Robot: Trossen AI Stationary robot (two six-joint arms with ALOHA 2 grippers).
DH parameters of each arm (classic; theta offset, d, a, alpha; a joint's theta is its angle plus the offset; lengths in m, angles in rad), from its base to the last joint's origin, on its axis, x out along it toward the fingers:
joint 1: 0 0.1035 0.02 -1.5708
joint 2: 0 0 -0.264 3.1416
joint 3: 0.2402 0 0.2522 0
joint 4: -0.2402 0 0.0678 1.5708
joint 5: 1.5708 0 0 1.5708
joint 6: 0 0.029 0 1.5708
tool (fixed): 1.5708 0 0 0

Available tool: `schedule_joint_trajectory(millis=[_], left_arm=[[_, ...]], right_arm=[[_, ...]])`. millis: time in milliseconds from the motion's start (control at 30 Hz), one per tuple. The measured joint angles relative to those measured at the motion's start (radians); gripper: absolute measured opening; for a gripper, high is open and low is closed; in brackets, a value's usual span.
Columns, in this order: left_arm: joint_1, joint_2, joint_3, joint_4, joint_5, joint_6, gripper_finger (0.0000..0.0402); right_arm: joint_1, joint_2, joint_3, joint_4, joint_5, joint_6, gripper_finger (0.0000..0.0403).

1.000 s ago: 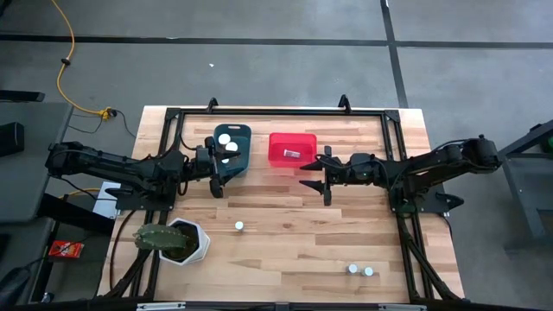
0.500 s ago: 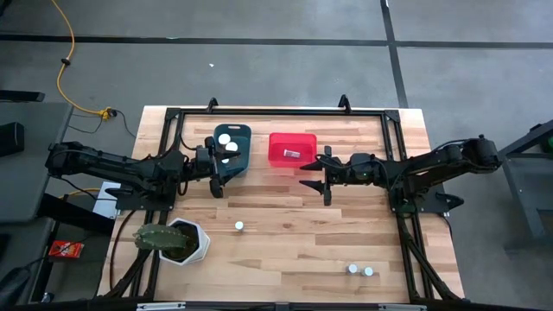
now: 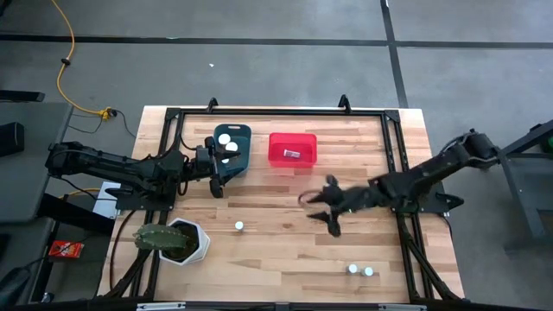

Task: Pick and place medicine bottles into bin by pill shape (circle, oval)
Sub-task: Put the right blue capsule bottle into the blue bin

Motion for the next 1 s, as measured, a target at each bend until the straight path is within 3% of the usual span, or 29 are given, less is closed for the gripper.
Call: schedule_joint_trajectory(millis=[100,333,600,1000], left_arm=[[0.0,0.0,0.0,0.0,0.0,0.0,0.0252],[0.0,0.0,0.0,0.0,0.003,-0.009,0.0252],[0.0,0.0,0.0,-0.001,0.003,-0.008,0.0252],[0.0,0.0,0.0,-0.001,0.0,0.0,0.0252]], right_arm=[[0.13,0.026,0.125,-0.318,0.11,0.19,0.0209],[0.347,0.118,0.291,-0.639,0.083,0.62,0.0209],[0.415,0.212,0.318,-0.698,-0.138,0.865,0.0209],[0.415,0.339,0.318,-0.708,-0.319,0.942,0.0209]])
